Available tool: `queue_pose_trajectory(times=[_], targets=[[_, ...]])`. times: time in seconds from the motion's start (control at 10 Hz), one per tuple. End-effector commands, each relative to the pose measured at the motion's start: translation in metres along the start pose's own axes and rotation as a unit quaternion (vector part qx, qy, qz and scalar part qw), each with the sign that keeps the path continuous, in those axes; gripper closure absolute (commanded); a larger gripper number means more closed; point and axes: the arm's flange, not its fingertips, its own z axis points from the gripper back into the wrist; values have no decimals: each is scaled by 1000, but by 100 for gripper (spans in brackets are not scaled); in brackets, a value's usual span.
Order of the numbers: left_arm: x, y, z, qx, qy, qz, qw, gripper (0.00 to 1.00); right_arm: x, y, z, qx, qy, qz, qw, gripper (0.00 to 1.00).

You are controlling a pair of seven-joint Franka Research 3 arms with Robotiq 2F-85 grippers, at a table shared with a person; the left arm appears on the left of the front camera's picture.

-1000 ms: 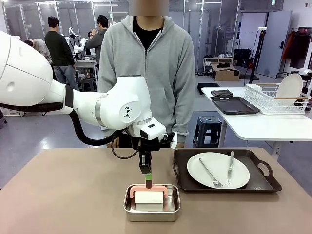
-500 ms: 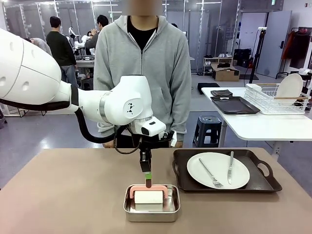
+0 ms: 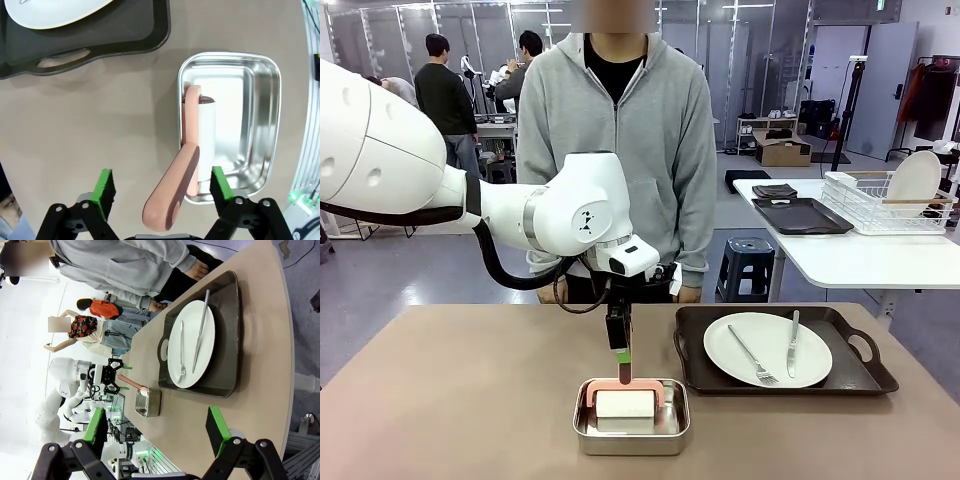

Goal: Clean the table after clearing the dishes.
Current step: Place the Lint Roller back on top of the Airtight Container.

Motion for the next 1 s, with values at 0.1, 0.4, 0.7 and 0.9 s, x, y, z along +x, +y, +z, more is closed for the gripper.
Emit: queue_pose_trajectory(times=[0.1, 0.4, 0.7, 0.9], targets=[[-6, -2, 10, 18, 0, -10, 1000, 0, -2, 3, 1, 3, 0, 1, 1000, 0], [-7, -4, 20, 30, -1, -7, 1000, 0, -2, 3, 1, 3, 0, 1, 1000, 0], [-2, 1, 16, 18, 0, -3, 1000, 0, -2, 3, 1, 3, 0, 1, 1000, 0], [-2, 1, 16, 18, 0, -3, 1000, 0, -2, 3, 1, 3, 0, 1, 1000, 0]])
